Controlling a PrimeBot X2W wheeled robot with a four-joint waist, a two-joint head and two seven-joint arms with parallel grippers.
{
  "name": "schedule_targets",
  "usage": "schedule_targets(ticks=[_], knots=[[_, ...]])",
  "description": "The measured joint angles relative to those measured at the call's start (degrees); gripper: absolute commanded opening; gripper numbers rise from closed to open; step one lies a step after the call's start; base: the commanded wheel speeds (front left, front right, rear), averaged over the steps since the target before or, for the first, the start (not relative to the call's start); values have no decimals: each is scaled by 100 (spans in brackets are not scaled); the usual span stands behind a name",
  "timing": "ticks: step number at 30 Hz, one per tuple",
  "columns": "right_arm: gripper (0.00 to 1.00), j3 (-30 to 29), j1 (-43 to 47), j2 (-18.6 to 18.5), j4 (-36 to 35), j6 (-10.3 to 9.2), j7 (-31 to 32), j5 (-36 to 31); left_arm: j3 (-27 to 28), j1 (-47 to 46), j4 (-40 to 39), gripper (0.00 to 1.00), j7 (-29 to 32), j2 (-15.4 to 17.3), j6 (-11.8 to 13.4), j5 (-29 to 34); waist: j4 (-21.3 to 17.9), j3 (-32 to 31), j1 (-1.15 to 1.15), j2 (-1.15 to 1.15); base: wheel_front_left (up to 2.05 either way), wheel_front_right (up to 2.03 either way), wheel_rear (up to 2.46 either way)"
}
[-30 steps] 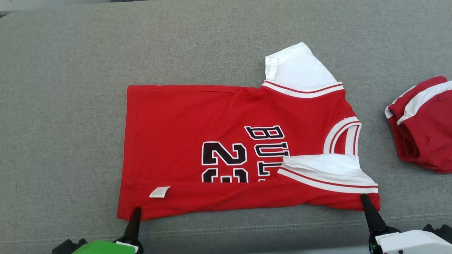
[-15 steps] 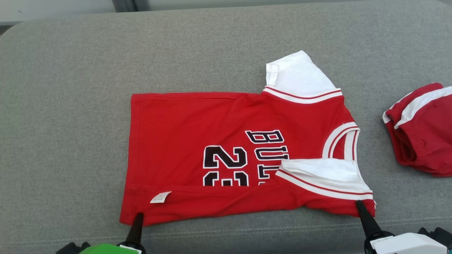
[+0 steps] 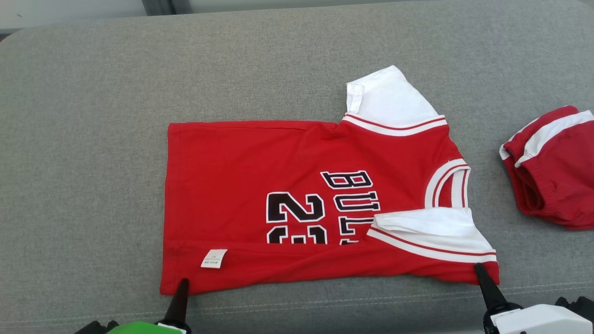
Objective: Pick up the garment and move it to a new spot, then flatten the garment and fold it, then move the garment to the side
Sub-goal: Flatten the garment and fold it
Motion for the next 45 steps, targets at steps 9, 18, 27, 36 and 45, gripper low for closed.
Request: schedule_targets(ticks=[9, 18, 27, 36, 45], knots=[[100, 21, -102, 2, 76, -10, 0, -59, 10, -6, 94, 100, 0, -15, 18, 0, 39, 4, 0, 0, 0, 0, 0], [100, -121, 53, 84, 99, -44, -85, -53, 235, 5, 261, 100, -9, -2, 49, -1, 64, -5, 0, 0, 0, 0, 0], [100, -313, 26, -749, -236, -52, -154, -903, 325, -111, -145, 100, 2, 799, 3, 601, -25, 75, 0, 0, 0, 0, 0], [100, 35, -1681, -1766, -1036, -54, 572, -1952, -138, -1583, -1111, 100, 1220, 1867, -62, 1139, -32, 474, 0, 0, 0, 0, 0], [100, 114, -3613, -2197, -324, -54, 1902, -2750, -188, -2958, -1090, 100, 2495, 2620, -60, 1059, -45, 1039, 0, 0, 0, 0, 0]])
